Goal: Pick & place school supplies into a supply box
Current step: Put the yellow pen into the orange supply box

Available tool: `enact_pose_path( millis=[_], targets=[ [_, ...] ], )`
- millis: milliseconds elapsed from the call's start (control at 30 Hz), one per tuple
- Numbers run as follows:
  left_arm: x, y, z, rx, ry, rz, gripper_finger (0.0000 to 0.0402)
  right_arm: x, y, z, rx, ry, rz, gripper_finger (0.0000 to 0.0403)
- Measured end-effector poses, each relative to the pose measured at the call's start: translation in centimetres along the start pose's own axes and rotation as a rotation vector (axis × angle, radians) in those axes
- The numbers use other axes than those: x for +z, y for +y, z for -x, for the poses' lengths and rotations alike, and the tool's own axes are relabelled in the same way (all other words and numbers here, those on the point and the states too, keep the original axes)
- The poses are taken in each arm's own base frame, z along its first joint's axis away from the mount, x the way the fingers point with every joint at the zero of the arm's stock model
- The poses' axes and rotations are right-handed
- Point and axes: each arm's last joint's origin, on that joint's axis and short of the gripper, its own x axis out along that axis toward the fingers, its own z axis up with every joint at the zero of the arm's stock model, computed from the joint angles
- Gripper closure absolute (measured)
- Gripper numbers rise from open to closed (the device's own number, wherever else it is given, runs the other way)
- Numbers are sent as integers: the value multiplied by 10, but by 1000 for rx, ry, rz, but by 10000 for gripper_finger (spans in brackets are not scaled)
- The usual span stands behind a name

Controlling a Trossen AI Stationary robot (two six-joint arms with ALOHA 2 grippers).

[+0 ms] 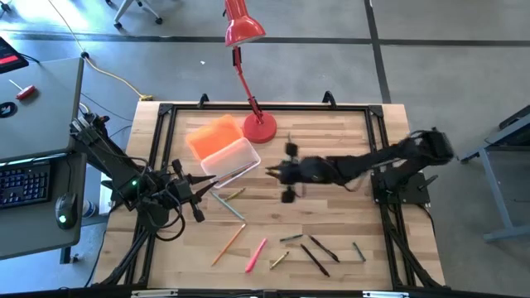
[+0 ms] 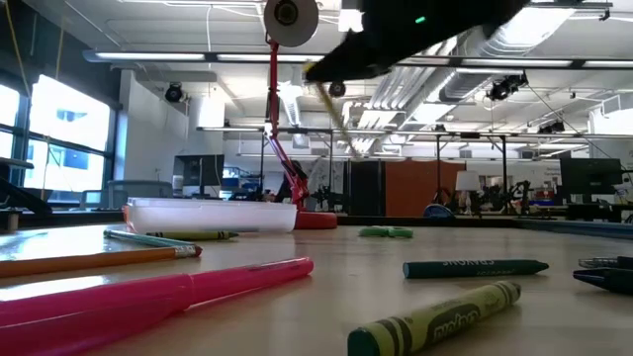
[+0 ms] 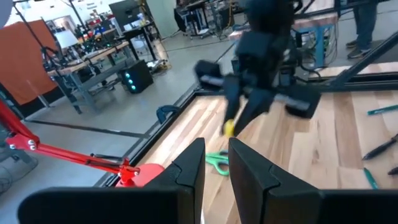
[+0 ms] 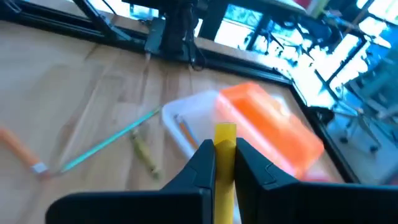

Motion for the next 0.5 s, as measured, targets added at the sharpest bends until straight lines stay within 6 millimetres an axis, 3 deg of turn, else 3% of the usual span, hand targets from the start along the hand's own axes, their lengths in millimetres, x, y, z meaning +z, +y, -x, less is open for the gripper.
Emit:
enact_pose_path(
  millis=[167,333,500],
  targets=[
    [0,1,0,34,-9,-4,301,12,-22,-65,26,-19,90,386],
    [0,2,0,62,-15,-19,301,2,-40,-137,39,1,145,385],
    [0,2,0,54,-12,-34,301,-12,-52,-186,81,167,200,385]
  ],
)
